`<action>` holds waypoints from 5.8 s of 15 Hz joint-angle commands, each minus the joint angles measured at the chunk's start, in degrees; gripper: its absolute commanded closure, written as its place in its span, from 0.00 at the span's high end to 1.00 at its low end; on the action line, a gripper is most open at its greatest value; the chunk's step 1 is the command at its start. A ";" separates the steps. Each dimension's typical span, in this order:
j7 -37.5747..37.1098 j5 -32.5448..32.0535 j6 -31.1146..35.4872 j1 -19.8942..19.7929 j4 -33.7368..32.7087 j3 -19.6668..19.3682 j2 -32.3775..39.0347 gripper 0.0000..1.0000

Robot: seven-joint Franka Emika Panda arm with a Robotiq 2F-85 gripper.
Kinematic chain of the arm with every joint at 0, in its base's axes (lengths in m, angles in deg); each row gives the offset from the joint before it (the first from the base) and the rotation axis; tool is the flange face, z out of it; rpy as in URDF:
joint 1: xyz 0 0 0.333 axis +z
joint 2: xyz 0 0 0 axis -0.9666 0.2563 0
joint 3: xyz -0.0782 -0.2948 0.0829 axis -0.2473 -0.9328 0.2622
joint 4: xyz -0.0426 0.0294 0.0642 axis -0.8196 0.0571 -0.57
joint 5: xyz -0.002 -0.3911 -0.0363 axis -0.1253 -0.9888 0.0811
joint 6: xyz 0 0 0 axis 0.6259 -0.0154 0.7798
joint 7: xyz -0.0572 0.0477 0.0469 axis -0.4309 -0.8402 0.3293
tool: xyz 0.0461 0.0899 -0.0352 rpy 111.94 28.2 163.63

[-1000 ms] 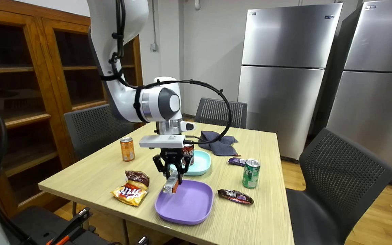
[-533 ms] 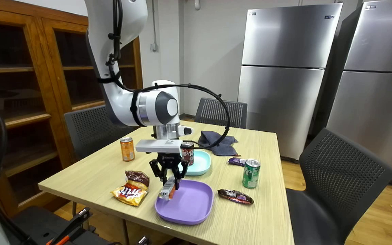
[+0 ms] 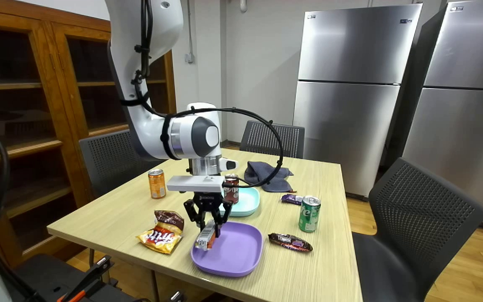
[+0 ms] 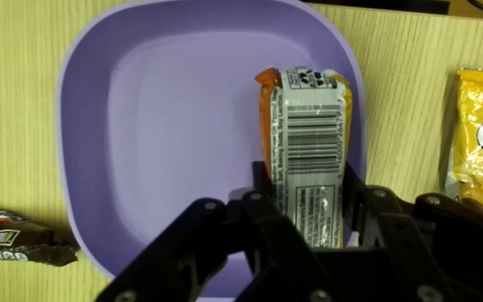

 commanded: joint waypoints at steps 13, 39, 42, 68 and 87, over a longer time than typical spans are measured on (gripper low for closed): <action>5.55 2.01 0.16 -4.02 5.21 0.73 -10.50 1.00; -10.41 14.89 -0.43 -7.86 -1.96 -4.73 -6.57 1.00; -10.44 14.89 -0.43 -7.86 -1.97 -4.74 -6.57 1.00; -35.79 30.37 -0.62 -7.72 -20.95 -10.62 12.92 1.00; -38.81 30.25 -0.16 -8.13 -21.59 -13.20 15.24 0.42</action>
